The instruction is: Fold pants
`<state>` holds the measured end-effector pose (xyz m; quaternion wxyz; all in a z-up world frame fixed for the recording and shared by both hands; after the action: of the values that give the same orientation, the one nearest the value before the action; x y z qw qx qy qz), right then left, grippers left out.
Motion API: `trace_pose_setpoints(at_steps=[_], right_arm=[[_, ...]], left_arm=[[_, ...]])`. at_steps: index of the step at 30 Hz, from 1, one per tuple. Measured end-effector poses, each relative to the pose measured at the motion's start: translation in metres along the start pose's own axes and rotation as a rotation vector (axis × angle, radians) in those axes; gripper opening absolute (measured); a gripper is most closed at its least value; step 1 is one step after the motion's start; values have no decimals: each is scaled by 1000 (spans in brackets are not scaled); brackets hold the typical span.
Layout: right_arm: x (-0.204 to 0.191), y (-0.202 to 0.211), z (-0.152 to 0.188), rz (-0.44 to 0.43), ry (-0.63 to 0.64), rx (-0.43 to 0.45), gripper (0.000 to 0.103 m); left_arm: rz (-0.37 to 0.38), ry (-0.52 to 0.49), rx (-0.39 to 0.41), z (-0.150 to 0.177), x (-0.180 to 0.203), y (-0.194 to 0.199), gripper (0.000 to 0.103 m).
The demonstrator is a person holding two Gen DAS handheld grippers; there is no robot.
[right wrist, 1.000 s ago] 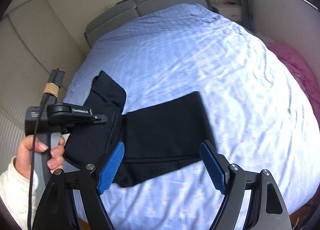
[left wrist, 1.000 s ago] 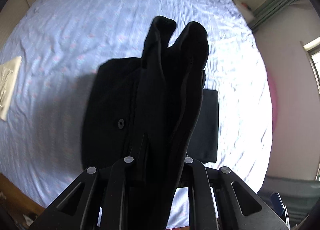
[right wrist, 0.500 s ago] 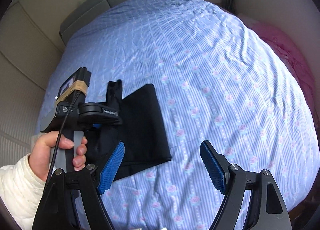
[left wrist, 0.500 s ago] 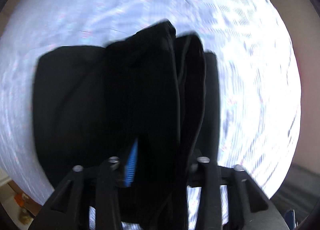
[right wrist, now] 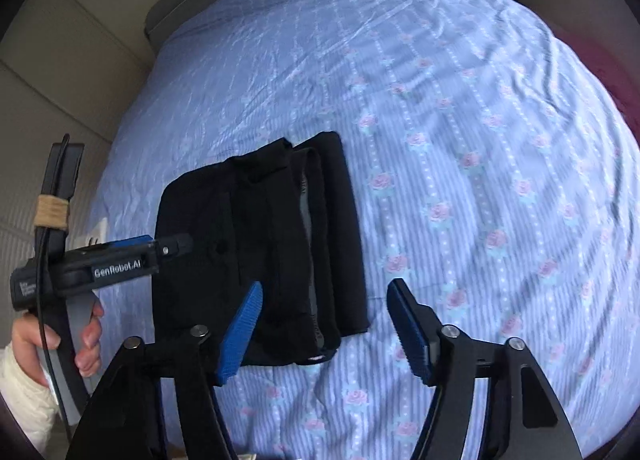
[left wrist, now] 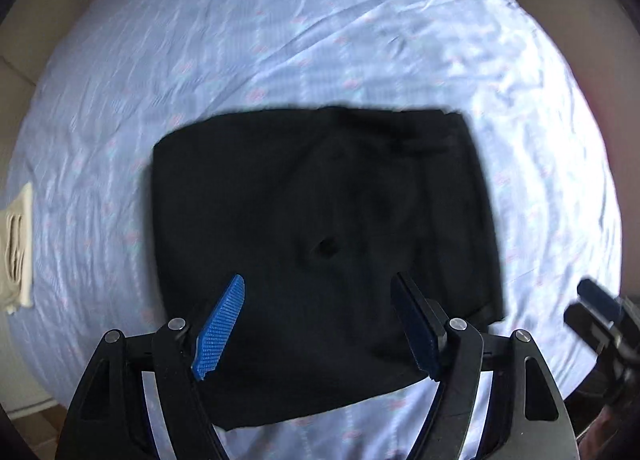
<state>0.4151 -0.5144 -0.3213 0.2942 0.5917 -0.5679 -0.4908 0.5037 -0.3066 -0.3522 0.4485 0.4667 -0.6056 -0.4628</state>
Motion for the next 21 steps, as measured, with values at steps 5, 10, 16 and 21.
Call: trace_pose_setpoints(at_steps=[5, 10, 16, 21], right_arm=[[-32, -51, -3, -108, 57, -96, 42], [-39, -83, -5, -109, 71, -156, 38], [-33, -109, 3, -69, 55, -221, 37], [-36, -113, 12, -87, 34, -250, 33]], left_arm=[[33, 127, -34, 25, -23, -18, 75], [69, 160, -46, 26, -9, -31, 75], [65, 116, -44, 30, 4, -33, 75], [73, 128, -62, 41, -1, -33, 75]])
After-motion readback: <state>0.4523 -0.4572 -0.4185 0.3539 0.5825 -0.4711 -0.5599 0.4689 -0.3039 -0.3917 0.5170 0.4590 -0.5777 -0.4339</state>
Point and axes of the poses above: each gripper's, at about its wrist camera, not at the fingertips, and y roughly against the way its jaws point, x to its right, z to its underside, the point moved 8 cm from there along -y, roughly the way its jaws point, and after that the axes turned 7 degrees about z, right-handed, at the moved point
